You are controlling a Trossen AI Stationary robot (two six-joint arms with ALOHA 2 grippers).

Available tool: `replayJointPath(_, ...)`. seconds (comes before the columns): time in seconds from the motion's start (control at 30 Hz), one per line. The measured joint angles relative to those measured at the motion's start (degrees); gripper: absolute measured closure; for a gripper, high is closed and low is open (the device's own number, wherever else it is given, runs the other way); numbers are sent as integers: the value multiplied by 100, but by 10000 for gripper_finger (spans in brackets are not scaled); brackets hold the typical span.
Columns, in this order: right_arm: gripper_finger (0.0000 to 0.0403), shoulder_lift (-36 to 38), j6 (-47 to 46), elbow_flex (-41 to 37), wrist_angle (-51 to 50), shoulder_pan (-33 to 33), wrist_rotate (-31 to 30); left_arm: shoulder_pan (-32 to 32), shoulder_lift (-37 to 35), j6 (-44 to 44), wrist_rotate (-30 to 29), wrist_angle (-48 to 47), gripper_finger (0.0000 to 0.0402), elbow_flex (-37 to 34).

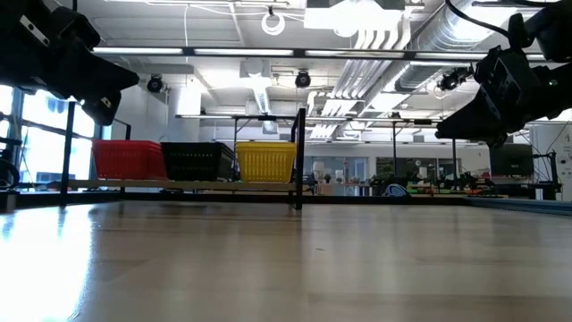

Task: Stack baskets on shelf by color
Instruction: Return to Home Position

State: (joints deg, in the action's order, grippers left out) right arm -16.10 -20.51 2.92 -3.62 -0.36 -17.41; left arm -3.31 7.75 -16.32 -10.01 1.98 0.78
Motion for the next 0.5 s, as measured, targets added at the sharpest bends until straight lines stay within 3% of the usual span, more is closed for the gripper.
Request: replayJointPath(0.5, 316, 0, 1, 0, 0, 1, 0, 0, 0, 0, 1, 0, 401, 0)
